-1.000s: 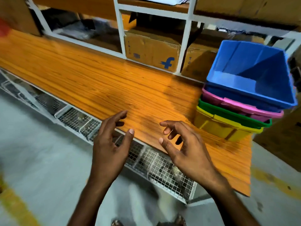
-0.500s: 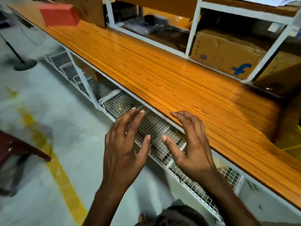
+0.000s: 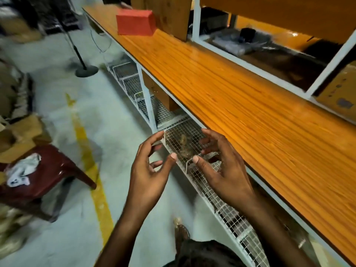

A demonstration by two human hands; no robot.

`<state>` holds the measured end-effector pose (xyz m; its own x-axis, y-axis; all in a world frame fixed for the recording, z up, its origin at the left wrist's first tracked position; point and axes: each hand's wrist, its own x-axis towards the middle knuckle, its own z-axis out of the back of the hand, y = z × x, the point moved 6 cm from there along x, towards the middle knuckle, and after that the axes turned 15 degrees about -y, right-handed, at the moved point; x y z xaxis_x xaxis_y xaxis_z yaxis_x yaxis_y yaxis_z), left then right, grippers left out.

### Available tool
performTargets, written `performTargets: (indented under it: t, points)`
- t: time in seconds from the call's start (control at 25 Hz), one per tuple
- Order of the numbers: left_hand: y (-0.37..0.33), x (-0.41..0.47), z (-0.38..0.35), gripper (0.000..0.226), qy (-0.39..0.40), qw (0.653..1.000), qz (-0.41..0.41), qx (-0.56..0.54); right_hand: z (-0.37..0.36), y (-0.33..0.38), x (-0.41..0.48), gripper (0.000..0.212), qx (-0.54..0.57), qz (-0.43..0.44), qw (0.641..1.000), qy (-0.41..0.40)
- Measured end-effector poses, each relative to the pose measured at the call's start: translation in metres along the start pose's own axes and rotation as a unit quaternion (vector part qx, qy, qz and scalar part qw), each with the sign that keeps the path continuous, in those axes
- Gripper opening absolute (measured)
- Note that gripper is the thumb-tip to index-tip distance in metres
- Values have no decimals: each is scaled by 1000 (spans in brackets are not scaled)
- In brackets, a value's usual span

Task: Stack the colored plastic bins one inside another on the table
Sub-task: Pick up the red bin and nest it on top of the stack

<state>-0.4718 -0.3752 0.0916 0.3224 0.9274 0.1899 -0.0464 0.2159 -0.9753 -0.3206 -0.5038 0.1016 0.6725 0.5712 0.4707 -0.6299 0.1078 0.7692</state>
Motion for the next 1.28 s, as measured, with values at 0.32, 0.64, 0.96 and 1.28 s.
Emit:
performTargets:
  t: [0.32,0.64,0.96,1.28]
  points:
    - [23,188,34,50,-63,997,-41,31,-140,5,150,62,24,12,999,45]
    - [70,404,79,55,-28,990,-119,76,-308,8,278,61,33,6,999,-6]
    - [90,616,119,49,-3,989,-136,63,-443,25,410,57,24,-37,997,-55]
    - [146,814,66,45,25,991,-124,44,-545,-38,571,58,1,-48,996,-75]
